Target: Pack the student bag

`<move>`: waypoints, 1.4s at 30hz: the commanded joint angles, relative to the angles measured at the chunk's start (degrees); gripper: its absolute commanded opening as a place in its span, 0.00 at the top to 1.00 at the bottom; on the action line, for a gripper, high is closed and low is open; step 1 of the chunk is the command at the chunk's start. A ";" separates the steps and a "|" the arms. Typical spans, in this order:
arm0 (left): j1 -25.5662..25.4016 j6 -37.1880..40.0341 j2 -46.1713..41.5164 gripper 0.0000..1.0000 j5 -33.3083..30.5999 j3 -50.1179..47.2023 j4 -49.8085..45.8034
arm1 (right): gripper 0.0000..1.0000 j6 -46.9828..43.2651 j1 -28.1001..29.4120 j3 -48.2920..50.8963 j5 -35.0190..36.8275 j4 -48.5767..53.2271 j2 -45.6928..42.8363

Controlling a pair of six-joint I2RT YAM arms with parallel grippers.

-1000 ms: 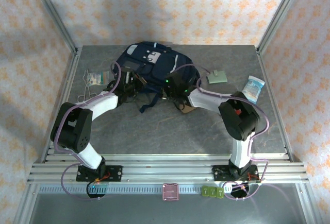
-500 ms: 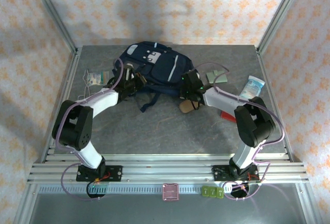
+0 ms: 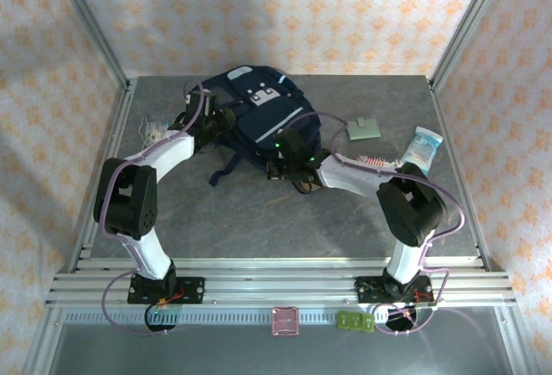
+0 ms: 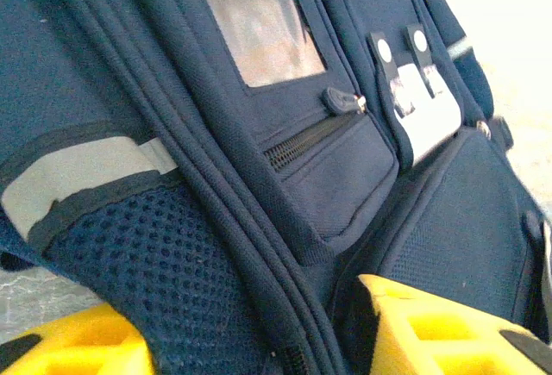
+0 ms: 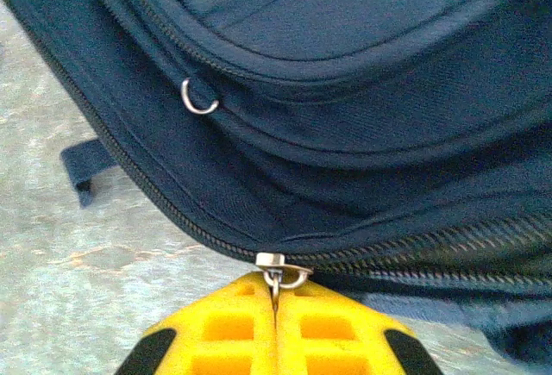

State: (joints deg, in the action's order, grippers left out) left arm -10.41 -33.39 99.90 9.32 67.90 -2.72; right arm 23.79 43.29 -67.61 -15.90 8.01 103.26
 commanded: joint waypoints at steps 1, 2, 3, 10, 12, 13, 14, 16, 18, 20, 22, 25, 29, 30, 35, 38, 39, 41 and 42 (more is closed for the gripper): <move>-0.63 -3.91 -6.26 0.49 3.94 -4.78 4.56 | 1.00 3.09 0.22 -3.02 -5.84 -6.15 3.15; -0.79 -5.31 -7.63 0.48 4.79 -6.80 4.86 | 1.00 3.13 0.17 -3.56 -6.45 -6.24 3.75; -1.23 -6.60 -9.17 0.48 5.45 -9.74 5.56 | 1.00 3.19 0.21 -3.91 -6.89 -6.42 4.26; -5.98 -15.33 -19.37 0.44 6.27 -26.71 12.12 | 1.00 2.92 0.25 -3.94 -7.29 -6.33 5.33; -7.17 -16.00 -21.04 0.44 5.04 -28.73 12.85 | 1.00 3.27 0.23 -3.43 -7.21 -6.73 5.29; -7.49 -16.13 -21.60 0.43 4.01 -29.53 12.78 | 1.00 3.44 0.26 -3.14 -7.30 -6.95 5.20; -7.68 -16.58 -21.84 0.42 3.46 -30.09 12.79 | 1.00 3.65 0.30 -2.79 -7.25 -7.25 5.19; -8.25 -17.59 -21.55 0.41 4.17 -31.37 15.05 | 1.00 3.94 0.31 -2.09 -7.34 -7.98 5.00; -8.93 -18.73 -20.38 0.41 4.40 -31.68 16.62 | 1.00 3.89 0.26 -1.99 -7.31 -7.75 4.93; -10.12 -19.55 -18.73 0.39 3.55 -31.95 19.56 | 1.00 3.85 0.26 -1.54 -7.11 -7.82 4.68; -11.10 -20.24 -16.66 0.39 2.73 -31.65 22.46 | 1.00 3.57 0.31 -1.40 -6.87 -7.53 4.52; -12.04 -21.82 -12.57 0.38 2.04 -30.73 26.49 | 1.00 3.20 0.30 -1.41 -6.81 -6.96 4.33; -12.83 -24.24 -6.68 0.39 1.16 -28.36 27.61 | 1.00 2.69 0.31 -1.81 -6.69 -5.58 3.94; -12.87 -25.05 -5.56 0.41 0.99 -28.20 28.25 | 1.00 2.62 0.31 -1.79 -6.43 -5.30 3.58; -12.49 -25.71 -2.18 0.79 -1.19 -27.67 28.67 | 1.00 1.70 0.29 -1.91 -5.52 -2.98 2.78; -11.37 -25.26 -1.97 1.00 0.11 -27.47 29.37 | 1.00 0.47 0.17 -2.30 -3.12 1.12 2.61; -11.00 -24.96 -2.22 1.00 0.53 -27.55 29.44 | 1.00 0.00 -0.13 -2.02 -2.17 2.27 2.35; -10.36 -24.08 -3.09 1.00 0.70 -27.64 29.08 | 1.00 -0.39 -1.19 -0.95 -1.01 4.33 1.70; -9.97 -23.41 -3.74 1.00 0.75 -27.72 28.71 | 1.00 -0.49 -2.07 -0.15 -0.49 5.30 1.01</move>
State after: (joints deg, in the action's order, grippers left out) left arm -22.35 -58.63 97.03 12.05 39.18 24.27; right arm 24.99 43.09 -69.36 -20.53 7.14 108.18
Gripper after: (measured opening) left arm 0.050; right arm 0.040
